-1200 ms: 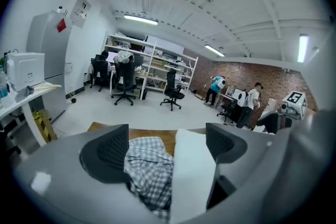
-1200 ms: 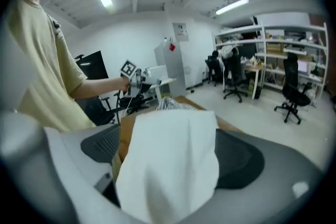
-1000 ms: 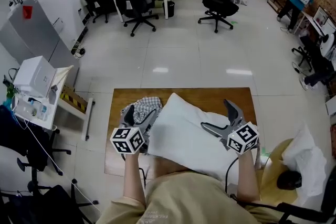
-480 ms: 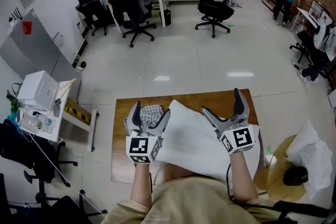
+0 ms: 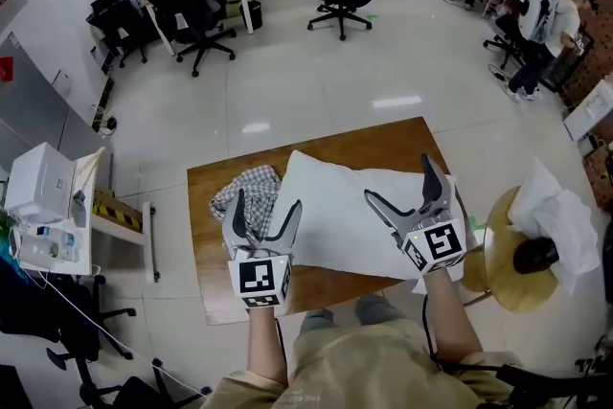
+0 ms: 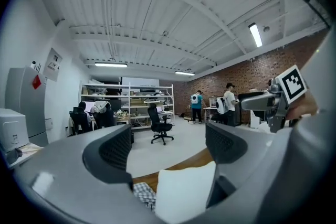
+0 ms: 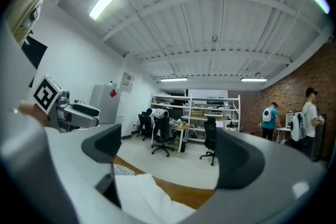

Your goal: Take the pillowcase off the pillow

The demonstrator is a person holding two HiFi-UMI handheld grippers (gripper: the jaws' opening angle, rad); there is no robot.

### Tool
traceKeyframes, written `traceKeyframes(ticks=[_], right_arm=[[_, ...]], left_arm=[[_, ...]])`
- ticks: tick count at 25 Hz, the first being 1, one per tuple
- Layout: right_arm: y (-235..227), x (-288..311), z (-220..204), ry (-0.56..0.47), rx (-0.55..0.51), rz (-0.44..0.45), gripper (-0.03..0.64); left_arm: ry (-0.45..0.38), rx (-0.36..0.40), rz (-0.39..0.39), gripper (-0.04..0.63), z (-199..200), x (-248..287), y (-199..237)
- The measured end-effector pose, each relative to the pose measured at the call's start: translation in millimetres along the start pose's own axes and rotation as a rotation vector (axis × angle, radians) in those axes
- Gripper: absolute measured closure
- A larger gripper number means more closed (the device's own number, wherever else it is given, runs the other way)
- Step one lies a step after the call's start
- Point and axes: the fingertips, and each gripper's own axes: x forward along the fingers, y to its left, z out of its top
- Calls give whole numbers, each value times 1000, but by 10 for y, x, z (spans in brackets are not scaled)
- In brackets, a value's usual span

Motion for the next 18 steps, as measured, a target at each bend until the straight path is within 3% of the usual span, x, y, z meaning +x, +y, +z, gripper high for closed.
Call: traceKeyframes(ticks=[3, 6, 11, 13, 15, 18], right_arm=[[121, -331, -19, 19, 32, -9, 71], [312, -994, 137, -42, 83, 15, 71], [586, -1597, 263, -134, 163, 106, 71], [764, -1820, 291, -115, 130, 154, 72], [924, -2183, 351, -87, 66, 178, 72], [789, -2929, 434, -67, 83, 182, 72]], left_arm=[[8, 11, -21, 156, -38, -299, -179], [4, 7, -9, 156, -105, -806, -566], [-6, -30, 77, 156, 55, -1523, -823], [5, -71, 105, 156, 180, -1796, -1016], [32, -82, 96, 156, 240, -2046, -1382], [68, -58, 89, 156, 377, -2372, -2164]])
